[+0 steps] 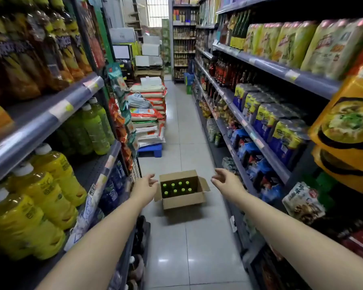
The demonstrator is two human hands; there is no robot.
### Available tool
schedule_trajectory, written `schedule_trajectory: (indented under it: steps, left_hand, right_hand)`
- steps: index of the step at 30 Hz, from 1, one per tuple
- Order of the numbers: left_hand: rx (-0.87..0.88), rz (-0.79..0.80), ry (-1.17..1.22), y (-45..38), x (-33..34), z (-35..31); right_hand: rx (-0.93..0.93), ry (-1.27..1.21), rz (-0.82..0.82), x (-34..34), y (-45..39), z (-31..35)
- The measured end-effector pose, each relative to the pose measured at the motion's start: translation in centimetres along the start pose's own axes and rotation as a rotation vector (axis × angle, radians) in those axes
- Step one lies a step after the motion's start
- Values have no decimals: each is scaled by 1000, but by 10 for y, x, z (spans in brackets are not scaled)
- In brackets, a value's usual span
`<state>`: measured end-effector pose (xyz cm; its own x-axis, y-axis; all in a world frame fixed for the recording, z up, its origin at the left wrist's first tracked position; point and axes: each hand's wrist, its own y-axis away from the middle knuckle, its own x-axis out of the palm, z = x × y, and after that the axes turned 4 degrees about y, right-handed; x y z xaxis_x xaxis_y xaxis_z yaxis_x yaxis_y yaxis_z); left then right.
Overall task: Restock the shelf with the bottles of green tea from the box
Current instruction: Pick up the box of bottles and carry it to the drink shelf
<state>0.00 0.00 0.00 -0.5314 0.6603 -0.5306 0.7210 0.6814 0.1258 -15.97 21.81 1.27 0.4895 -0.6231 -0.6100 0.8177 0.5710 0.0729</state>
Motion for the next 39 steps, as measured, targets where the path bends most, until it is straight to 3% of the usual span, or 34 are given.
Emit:
schedule_trajectory:
  steps: [13, 20, 27, 39]
  left_hand:
    - [-141, 8, -9, -189, 80, -9]
    - [-212, -3, 6, -270, 106, -27]
    - [-315, 5, 30, -340, 112, 3]
    - [-437, 68, 48, -544, 106, 76]
  right_hand:
    - [122, 2, 72, 9, -209, -61]
    - [221, -129, 101, 19, -309, -68]
    - [308, -162, 83, 38, -384, -94]
    - [416, -29, 152, 109, -568, -111]
